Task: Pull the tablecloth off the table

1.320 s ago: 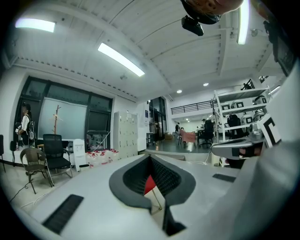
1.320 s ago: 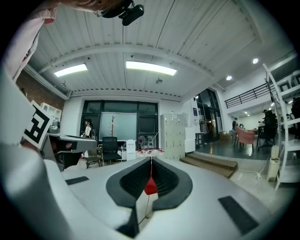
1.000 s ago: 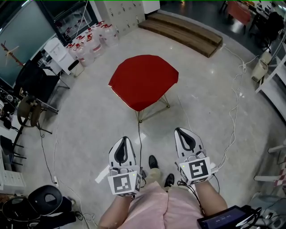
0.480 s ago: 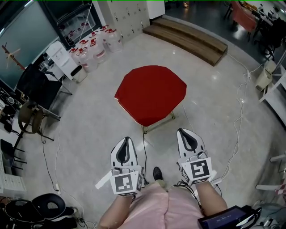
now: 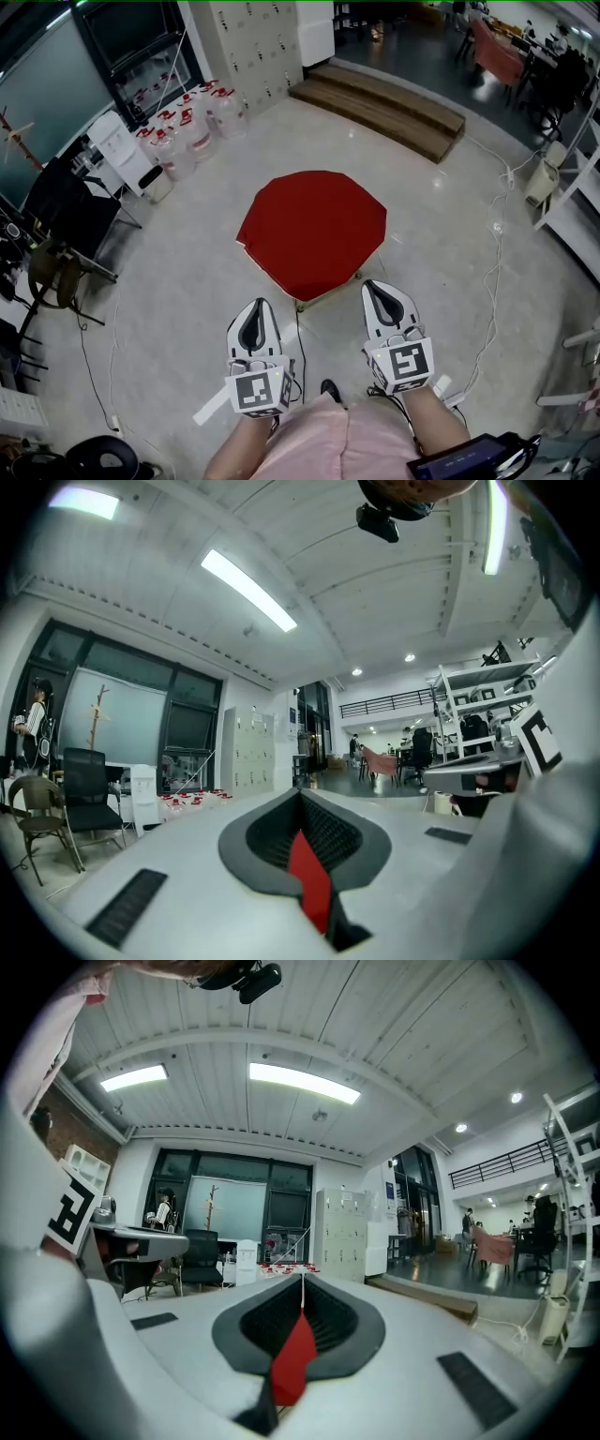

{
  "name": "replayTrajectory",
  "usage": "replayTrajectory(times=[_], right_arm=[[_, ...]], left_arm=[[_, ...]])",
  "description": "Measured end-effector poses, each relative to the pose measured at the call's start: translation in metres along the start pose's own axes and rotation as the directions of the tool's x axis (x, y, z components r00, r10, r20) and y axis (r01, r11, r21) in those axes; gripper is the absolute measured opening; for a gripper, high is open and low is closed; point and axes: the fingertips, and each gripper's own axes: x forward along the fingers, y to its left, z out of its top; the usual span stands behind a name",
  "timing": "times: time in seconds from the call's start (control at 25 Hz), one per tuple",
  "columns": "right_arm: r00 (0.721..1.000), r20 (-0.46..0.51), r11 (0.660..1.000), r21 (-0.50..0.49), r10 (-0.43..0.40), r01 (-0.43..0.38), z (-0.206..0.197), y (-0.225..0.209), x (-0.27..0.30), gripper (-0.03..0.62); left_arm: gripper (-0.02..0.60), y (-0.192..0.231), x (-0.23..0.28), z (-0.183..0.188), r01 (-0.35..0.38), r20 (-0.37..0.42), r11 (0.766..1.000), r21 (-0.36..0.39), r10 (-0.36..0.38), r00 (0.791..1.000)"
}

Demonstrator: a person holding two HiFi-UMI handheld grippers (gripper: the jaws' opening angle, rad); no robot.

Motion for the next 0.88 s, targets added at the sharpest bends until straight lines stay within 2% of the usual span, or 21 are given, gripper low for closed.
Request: replayTrajectory(times=[0.16,0.36,0.88], right_arm=[[1.000,-0.019,1.000,0.004,-0.010,0.010,0.000,-0.002,0.006,0.018],[0.999,-0.029,0.999,0.025,-0.020,0.021,-0.036,-0.015,0.021,0.018],[0.998,-0.066,1.000,0.025,0.003,-0.001,-0.049,-0.064,0.077,0.018]], left_arm=[[0.023,0.002,0.009,-0.002,0.012,-0.015,1.000,-0.016,-0.013,1.000],[0.023,-0.002,0.029,-0.040,0.020,-0.037,1.000,-0.011,-0.021,0.999],[0.024,-0.009,0.102,-0.058,0.013,-0.103,1.000,-0.007,-0.014,0.995]])
